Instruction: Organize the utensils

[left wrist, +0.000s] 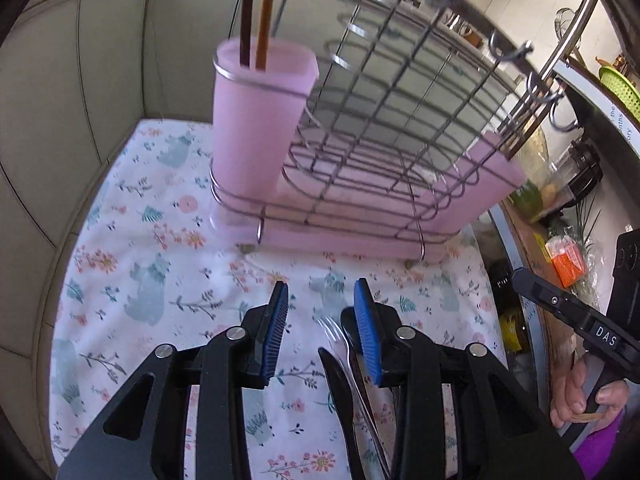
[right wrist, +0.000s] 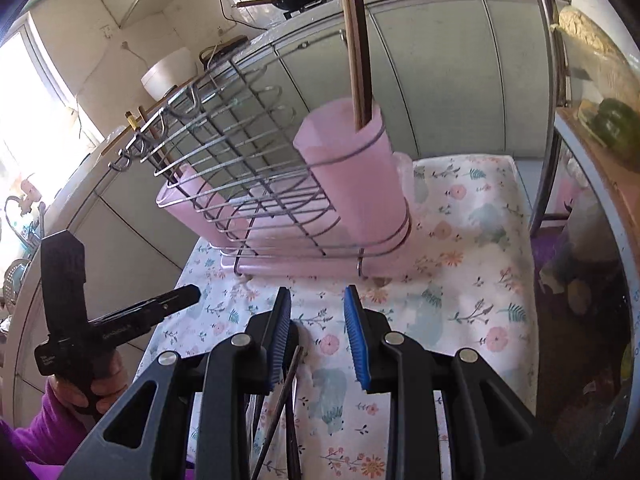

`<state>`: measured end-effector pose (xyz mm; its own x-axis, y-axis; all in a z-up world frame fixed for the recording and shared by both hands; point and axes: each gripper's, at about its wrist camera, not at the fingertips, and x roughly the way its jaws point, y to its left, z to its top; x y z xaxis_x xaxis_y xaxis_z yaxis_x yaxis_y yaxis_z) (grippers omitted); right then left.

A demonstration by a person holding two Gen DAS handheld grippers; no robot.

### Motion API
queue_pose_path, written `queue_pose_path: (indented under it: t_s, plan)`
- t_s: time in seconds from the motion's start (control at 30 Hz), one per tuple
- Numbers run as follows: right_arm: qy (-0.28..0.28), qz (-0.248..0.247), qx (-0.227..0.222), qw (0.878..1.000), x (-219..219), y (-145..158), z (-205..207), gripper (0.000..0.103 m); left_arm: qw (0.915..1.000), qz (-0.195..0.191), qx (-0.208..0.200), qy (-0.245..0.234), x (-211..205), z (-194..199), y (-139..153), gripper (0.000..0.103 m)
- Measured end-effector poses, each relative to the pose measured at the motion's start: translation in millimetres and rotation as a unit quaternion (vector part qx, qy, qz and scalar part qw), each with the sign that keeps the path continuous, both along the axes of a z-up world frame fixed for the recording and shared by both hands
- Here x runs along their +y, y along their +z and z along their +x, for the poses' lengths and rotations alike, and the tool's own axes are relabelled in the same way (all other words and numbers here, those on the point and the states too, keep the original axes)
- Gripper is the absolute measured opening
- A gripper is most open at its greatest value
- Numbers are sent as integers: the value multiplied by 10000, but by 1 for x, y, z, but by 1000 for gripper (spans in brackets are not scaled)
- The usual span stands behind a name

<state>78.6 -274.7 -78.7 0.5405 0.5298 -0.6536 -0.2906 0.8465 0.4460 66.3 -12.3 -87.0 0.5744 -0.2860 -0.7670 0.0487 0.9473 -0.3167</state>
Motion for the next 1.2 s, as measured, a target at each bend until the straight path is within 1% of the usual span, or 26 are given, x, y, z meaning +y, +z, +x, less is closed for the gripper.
queue_pose_path:
  t_s: [0.13,0.23,0.37,0.5,0.63,0.7,0.83,0.9,0.93,0.97,1.07,1.2]
  plan:
    - [163,143,427,9989,6,-23,0,27,9984,-160,538,-102,-8,7,-25,34]
    - [277,287,738,9965,10,-38,2,27,9953,-249,931,-89,-12,15,-41,34]
    - [407,455,1055,9925,17,-52,2,26,9906,-383,1308,-91,-15,28,-55,34]
    - [510,586,1301,9885,24,-62,6,25,9871,-466,1531,-111,-17,39,-64,34]
    - [554,617,1446,9860,30,-71,8,25,9864,-358,1594,-187,-22,45,-70,34]
    - [564,620,1498,9852,33,-74,10,25,9869,-295,1574,-212,-26,47,-72,28]
    - [596,680,1600,9830,36,-79,13,24,9880,-260,1485,-334,-34,49,-72,12]
    - [623,713,1651,9817,38,-81,15,24,9885,-243,1445,-382,-37,49,-72,9]
    - [633,724,1675,9812,40,-83,16,24,9886,-249,1429,-400,-39,48,-71,5]
    - [642,732,1697,9807,41,-84,17,24,9889,-262,1400,-418,-39,47,-71,3]
    - [663,746,1770,9791,46,-88,21,24,9905,-287,1278,-425,-37,41,-67,3]
    - [691,744,1880,9769,52,-92,26,24,9920,-403,1135,-384,-21,32,-53,2]
